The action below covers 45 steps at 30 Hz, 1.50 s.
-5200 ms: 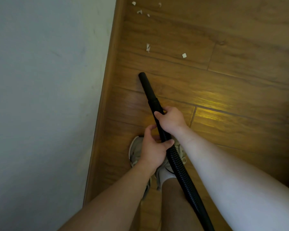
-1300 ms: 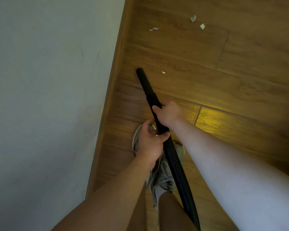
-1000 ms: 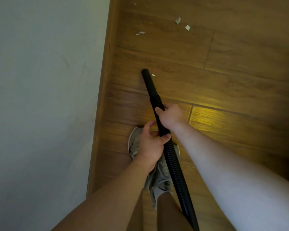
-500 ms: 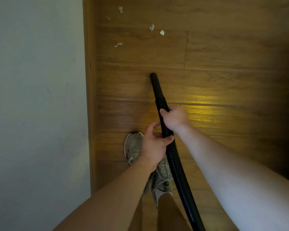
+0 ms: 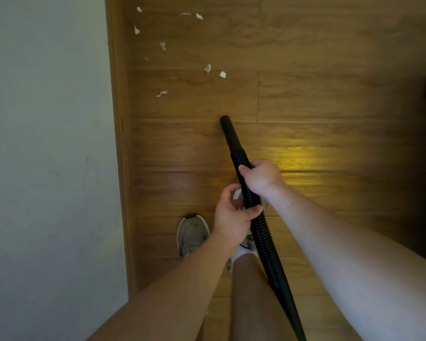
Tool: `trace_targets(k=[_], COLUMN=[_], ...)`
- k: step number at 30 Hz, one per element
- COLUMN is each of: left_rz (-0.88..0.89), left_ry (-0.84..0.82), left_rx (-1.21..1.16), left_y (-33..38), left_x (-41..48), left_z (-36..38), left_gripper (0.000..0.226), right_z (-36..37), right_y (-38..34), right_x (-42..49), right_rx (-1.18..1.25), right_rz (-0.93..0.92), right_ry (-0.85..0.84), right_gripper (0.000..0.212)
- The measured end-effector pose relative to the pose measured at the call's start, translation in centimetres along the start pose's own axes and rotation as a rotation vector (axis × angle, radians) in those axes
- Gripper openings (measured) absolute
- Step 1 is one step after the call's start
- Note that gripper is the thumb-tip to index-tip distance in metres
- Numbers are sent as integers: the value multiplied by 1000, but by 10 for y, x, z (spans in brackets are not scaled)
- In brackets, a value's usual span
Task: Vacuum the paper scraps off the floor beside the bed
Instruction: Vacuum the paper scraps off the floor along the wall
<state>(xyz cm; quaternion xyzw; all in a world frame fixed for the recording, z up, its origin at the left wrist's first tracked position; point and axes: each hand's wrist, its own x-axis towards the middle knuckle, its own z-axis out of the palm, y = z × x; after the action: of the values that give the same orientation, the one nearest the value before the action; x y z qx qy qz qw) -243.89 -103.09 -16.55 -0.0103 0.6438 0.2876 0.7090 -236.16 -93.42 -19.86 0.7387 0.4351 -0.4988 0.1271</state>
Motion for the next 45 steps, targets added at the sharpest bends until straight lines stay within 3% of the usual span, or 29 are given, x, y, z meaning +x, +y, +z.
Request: trace_targets(k=[23, 30, 45], left_rz=[16, 9, 17], left_ry=[117, 131, 134], left_rx=[3, -16, -56], left_y=[128, 145, 205], left_x=[56, 63, 104], left_z=[69, 69, 53], left_gripper=[56, 54, 57], right_z=[-102, -106, -114], right_y=[-88, -114, -179], right_x=[91, 100, 126], right_rx=[27, -96, -33], right_rz=[-59, -84, -85], right_ry=[-154, -194, -95], right_gripper=[30, 30, 31])
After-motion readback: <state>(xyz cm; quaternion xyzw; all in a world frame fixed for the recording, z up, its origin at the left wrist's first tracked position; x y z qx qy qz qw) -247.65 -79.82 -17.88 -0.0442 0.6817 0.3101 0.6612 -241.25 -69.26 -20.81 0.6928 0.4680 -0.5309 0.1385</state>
